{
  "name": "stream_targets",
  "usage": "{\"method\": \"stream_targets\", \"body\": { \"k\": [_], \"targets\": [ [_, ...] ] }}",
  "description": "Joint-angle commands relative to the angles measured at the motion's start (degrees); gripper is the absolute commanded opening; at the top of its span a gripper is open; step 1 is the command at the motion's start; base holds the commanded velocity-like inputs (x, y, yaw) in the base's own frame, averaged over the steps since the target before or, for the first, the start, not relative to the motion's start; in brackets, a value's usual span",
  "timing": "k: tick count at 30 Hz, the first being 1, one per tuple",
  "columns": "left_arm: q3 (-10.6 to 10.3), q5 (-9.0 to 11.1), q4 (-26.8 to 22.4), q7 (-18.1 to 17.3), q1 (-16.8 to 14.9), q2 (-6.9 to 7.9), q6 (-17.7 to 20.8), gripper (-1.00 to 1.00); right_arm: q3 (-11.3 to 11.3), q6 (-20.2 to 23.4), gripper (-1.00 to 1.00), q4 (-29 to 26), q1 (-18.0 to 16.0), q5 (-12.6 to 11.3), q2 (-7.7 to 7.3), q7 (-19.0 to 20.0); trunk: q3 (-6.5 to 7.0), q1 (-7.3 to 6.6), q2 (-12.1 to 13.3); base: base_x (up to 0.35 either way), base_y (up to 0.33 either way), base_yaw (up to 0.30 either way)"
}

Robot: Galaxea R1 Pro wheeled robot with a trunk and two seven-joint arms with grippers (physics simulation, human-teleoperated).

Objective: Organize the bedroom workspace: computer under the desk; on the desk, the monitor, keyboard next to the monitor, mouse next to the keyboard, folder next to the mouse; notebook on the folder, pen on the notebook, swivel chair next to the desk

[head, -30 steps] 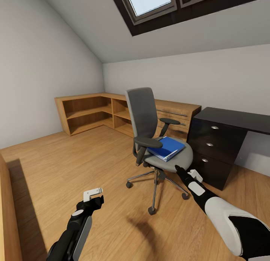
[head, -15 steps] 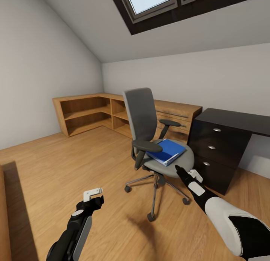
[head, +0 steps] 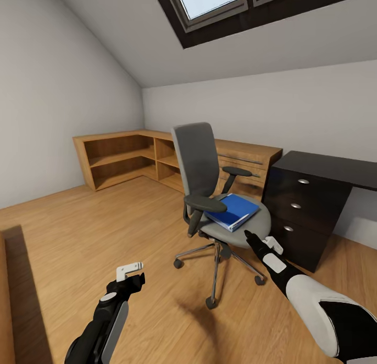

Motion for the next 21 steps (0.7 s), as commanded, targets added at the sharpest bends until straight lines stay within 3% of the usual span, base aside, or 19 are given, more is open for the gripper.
{"method": "stream_targets", "body": {
  "k": [1,5,14,21],
  "targets": [
    [0.0,0.6,-0.1,0.4,0.0,-0.02,0.2,1.00,-0.2,-0.1,1.00,0.1,0.0,-0.2,-0.04,0.4,-0.06,-0.01,0.0,0.000,0.000,0.000],
    [0.0,0.6,-0.1,0.4,0.0,-0.01,0.2,1.00,-0.2,-0.1,1.00,0.1,0.0,-0.3,-0.07,0.4,-0.06,-0.01,0.0,0.000,0.000,-0.076],
    [0.0,0.6,-0.1,0.3,0.0,-0.01,0.2,1.00,-0.3,-0.1,1.00,0.2,0.0,-0.6,-0.07,0.3,-0.07,-0.01,0.0,0.000,0.000,-0.227],
    [0.0,0.6,-0.1,0.3,0.0,-0.01,0.2,1.00,-0.3,-0.1,1.00,0.2,0.0,-0.6,-0.07,0.3,-0.11,-0.01,0.0,0.000,0.000,-0.053]
  ]
}}
